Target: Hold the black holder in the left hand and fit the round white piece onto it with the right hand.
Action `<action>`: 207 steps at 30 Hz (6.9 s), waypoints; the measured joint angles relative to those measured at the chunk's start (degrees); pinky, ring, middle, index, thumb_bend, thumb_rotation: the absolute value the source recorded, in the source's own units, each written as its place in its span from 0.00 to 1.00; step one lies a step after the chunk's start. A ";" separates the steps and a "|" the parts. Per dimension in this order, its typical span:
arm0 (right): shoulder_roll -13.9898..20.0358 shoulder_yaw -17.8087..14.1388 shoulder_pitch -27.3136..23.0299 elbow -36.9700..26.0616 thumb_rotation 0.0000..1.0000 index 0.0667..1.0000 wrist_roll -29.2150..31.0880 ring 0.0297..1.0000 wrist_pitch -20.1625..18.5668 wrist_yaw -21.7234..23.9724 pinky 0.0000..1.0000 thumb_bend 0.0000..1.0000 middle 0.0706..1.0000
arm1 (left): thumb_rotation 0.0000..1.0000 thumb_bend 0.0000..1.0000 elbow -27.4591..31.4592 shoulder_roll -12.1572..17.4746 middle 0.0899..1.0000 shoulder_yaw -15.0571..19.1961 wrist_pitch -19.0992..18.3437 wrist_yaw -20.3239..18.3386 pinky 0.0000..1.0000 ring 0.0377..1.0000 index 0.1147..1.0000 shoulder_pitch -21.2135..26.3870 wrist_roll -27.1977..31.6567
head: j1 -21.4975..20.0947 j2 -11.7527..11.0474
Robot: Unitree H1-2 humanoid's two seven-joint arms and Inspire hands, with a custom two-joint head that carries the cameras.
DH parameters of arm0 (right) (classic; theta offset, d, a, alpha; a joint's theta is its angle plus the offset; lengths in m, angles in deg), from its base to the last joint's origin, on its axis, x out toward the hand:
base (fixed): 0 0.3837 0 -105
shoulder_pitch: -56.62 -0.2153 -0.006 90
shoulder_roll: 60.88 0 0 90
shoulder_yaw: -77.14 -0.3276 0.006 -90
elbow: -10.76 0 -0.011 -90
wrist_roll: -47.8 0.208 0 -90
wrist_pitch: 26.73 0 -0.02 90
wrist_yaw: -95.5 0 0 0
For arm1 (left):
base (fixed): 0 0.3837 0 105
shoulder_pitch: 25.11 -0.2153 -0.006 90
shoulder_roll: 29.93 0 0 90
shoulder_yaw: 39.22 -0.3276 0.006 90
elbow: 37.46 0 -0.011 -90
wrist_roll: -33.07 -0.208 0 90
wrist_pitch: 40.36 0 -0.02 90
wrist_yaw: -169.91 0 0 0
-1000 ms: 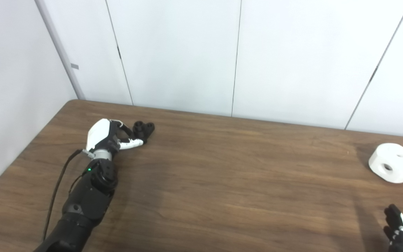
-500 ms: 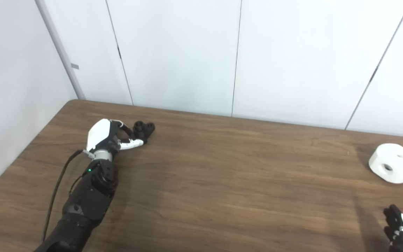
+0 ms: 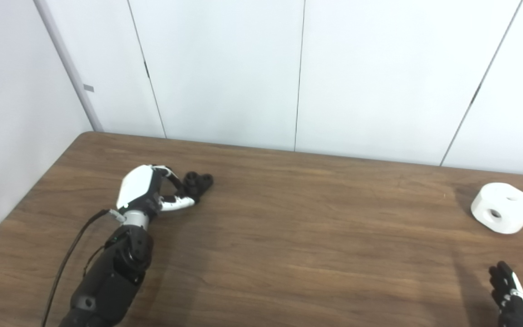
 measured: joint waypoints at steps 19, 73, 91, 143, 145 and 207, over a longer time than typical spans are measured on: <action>-0.16 0.95 0.02 -0.20 1.00 0.97 -3.27 1.00 0.14 -1.20 1.00 0.52 0.96 | 0.05 0.52 20.80 -3.74 0.79 -8.20 3.53 -7.06 1.00 0.91 0.42 -13.32 -6.48 | -6.07 1.58; -0.54 3.14 0.34 -6.55 0.84 0.97 -4.25 0.97 -8.11 -2.96 1.00 0.59 0.97 | 0.05 0.52 27.72 -7.70 0.77 -14.78 14.60 -13.55 1.00 0.89 0.42 -19.99 -14.86 | -9.06 12.31; 4.86 -7.79 -15.78 -13.70 0.55 0.83 -10.67 0.88 -24.44 -4.11 0.81 0.61 0.88 | 0.05 0.52 26.23 -7.94 0.78 -14.44 16.57 -12.91 1.00 0.90 0.42 -19.84 -14.99 | -14.77 8.79; 19.37 2.28 -37.91 17.46 0.36 0.78 -27.30 1.00 -36.24 1.62 1.00 1.00 0.99 | 0.05 0.52 23.28 -8.13 0.75 -10.86 22.88 -11.21 0.97 0.85 0.42 -20.94 -14.53 | -25.06 -0.35; 19.39 2.84 -38.39 18.60 0.36 0.78 -28.06 1.00 -36.26 1.80 1.00 1.00 0.99 | 0.05 0.52 23.28 -8.13 0.75 -10.84 22.84 -11.15 0.97 0.85 0.42 -21.01 -14.53 | -25.06 -0.26; 17.93 3.66 -40.63 24.68 0.29 0.63 -32.47 1.00 -36.10 1.10 1.00 0.89 0.95 | 0.05 0.52 22.81 -8.42 0.75 -11.04 23.03 -11.04 0.97 0.86 0.42 -20.75 -14.63 | -24.44 -0.79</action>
